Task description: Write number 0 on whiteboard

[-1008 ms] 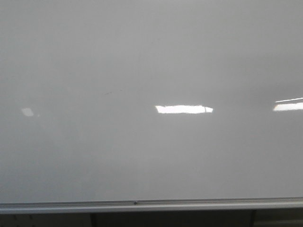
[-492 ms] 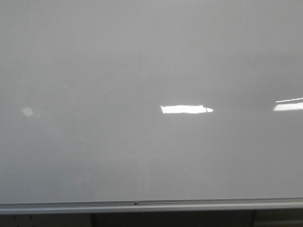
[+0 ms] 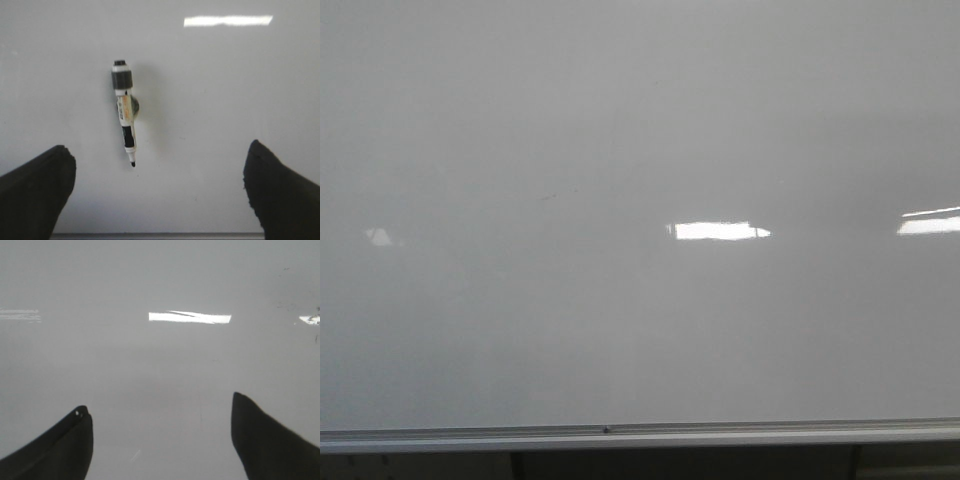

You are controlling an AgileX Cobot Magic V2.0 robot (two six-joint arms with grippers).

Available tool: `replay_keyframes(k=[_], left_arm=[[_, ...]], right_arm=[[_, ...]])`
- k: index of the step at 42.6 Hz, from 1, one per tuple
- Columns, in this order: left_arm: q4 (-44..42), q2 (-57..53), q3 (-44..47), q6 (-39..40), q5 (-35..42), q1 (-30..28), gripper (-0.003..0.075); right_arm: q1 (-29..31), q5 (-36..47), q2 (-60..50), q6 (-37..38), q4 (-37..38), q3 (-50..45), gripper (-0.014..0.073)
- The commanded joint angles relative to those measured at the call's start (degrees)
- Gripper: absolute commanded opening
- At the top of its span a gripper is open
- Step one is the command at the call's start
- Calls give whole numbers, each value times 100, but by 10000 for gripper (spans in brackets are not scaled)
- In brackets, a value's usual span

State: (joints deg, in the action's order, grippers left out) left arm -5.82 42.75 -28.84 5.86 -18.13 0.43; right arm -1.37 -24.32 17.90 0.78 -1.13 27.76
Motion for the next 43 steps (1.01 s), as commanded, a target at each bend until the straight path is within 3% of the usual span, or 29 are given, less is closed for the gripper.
replay_keyframes(k=[1,10,16,26,43], left_arm=[[-135,742,-377,69,481,27,649],[-194,2155,-689,69,981,16,631],[-219,2826,-879,69,1446,-298,608],[-281,3560,-1020,69,2071,-829,597],[-259,4542,-1089,59,2993,-838,596]], right_arm=[[38,427,91,-22,61,206,593],[33,427,91,-22,56,206,593],[33,427,91,-22,56,206,593],[33,420,91,-22,51,206,593],[33,391,91,-22,43,206,593]])
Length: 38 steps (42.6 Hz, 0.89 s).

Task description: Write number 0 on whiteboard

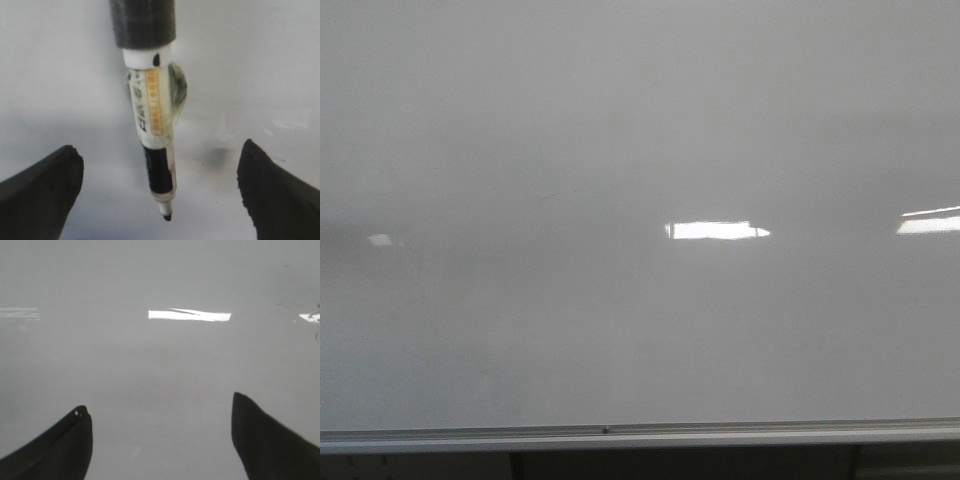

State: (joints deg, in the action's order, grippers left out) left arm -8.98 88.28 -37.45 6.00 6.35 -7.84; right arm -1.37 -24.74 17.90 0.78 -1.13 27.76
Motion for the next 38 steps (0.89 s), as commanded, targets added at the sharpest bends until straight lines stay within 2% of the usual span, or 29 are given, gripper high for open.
replay_keyframes(k=[1,17,20,25,38], left_arm=[[57,43,-264,45,544,-10,596],[194,313,-451,45,568,-10,596],[194,313,-451,45,520,-10,567],[197,313,-451,45,340,-10,449],[207,313,-451,45,154,-10,28]], right_arm=[[33,433,91,-22,43,206,593],[33,427,91,-22,38,206,593],[33,427,91,-22,38,206,593],[33,427,91,-22,38,206,593],[33,427,91,-22,38,206,593]])
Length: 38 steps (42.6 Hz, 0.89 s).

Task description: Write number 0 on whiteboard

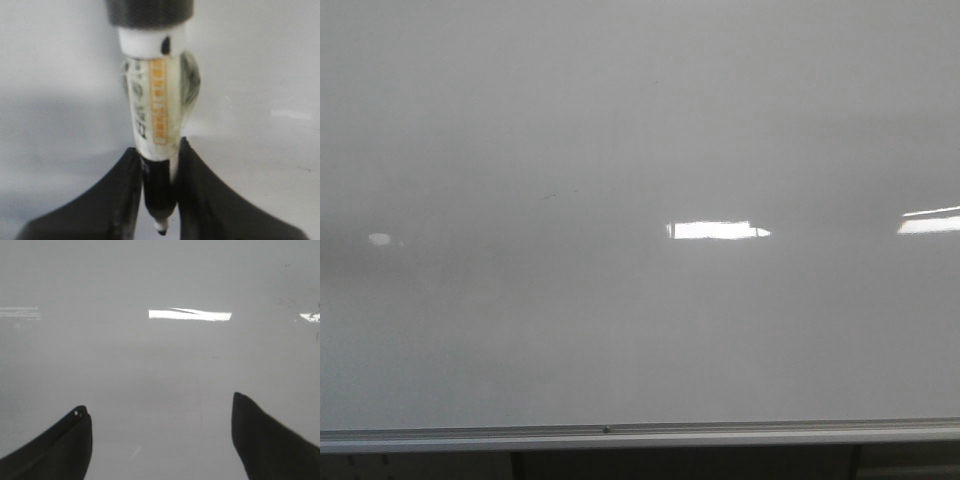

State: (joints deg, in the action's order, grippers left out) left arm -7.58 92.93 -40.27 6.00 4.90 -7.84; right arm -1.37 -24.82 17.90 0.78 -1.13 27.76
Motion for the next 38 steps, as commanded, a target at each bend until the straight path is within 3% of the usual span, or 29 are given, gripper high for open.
replay_keyframes(k=[1,13,24,29,38], left_arm=[[67,-152,-169,45,299,-10,1],[67,-729,-193,45,-409,299,-18],[265,-1523,-743,-54,-2338,1776,-15],[1710,-1558,-1227,-1482,-3520,2572,-15],[4622,-1558,-1601,-4327,-5015,3057,-16]], right_arm=[[33,435,91,-22,38,206,593],[33,293,115,-22,-21,211,593],[26,-486,983,-22,-43,743,593],[-34,-1088,1718,-78,-253,1276,593],[-498,-1764,2520,-701,-930,1921,593]])
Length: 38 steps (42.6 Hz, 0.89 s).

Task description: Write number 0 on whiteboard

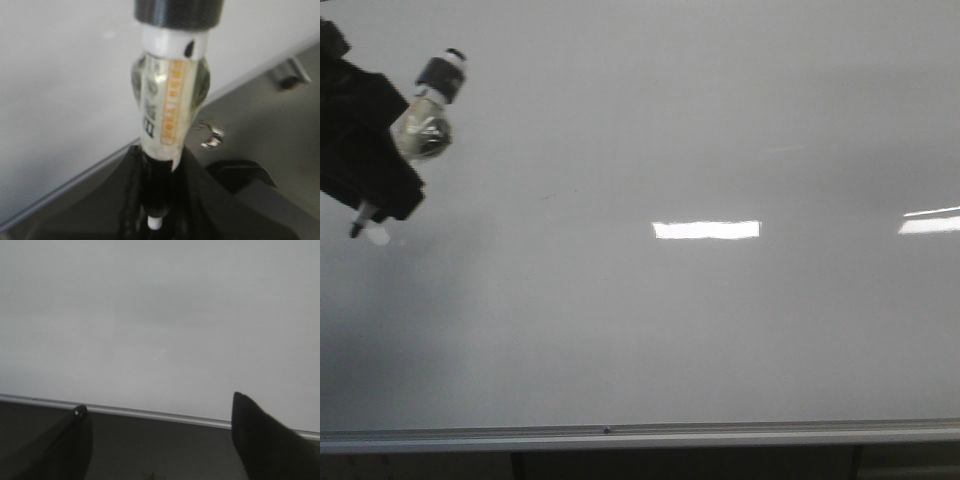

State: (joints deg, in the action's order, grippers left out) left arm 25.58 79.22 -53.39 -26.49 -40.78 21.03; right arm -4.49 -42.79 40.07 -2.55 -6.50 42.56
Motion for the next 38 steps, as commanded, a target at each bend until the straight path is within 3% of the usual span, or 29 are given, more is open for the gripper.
replay_keyframes(k=[1,8,13,17,22,38], left_arm=[[1519,-187,-299,-1274,-584,172,-16],[2630,-178,-360,-2335,-2060,191,-16],[3288,-178,-360,-2914,-2990,191,-16],[3554,-178,-360,-3156,-3167,191,-17],[3600,-178,-360,-3180,-3167,191,-17],[3697,-178,-360,-3180,-3167,191,-18]], right_arm=[[-264,-92,378,-468,-552,517,593],[-599,-859,962,-1372,-1790,1095,593],[-702,-1351,1413,-2627,-3818,1455,593],[-702,-1796,1774,-3562,-5386,1520,593],[-702,-2325,2254,-4131,-6443,1520,593],[-965,-1971,3482,-4923,-7413,1613,593]])
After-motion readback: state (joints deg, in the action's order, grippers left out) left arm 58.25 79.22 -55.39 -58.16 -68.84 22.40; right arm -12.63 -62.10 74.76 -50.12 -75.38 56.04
